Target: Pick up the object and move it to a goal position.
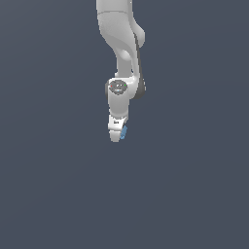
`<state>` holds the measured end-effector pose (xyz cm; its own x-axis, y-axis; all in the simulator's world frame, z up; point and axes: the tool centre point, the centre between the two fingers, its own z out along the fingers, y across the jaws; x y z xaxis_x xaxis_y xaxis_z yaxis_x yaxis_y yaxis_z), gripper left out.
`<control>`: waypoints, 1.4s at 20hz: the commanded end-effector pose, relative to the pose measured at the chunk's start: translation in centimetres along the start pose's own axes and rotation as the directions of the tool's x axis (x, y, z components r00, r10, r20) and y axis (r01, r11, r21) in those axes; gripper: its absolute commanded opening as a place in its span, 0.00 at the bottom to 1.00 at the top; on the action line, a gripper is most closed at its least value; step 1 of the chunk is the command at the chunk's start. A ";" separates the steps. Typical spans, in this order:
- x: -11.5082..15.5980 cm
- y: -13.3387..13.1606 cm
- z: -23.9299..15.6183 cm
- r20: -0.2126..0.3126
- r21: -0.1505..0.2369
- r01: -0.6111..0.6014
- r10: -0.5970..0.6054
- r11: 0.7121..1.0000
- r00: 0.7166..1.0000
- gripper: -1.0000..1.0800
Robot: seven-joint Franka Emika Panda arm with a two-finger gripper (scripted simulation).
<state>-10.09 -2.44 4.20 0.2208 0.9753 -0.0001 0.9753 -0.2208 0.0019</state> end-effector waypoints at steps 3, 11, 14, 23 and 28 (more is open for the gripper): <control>0.0 0.0 0.0 0.000 0.000 0.000 0.000 1.000 1.000 0.00; 0.4 0.0 -2.0 0.000 0.000 0.000 0.000 1.000 1.000 0.00; 0.7 -0.1 -3.6 0.001 0.000 0.001 -0.001 1.000 1.000 0.00; 2.1 -0.2 -11.0 0.000 0.001 0.003 -0.003 1.000 1.000 0.00; 3.1 -0.2 -16.1 -0.001 0.002 0.003 -0.003 1.000 1.000 0.00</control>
<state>-9.63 0.31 18.73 0.2180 0.9760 0.0007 0.9760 -0.2180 0.0007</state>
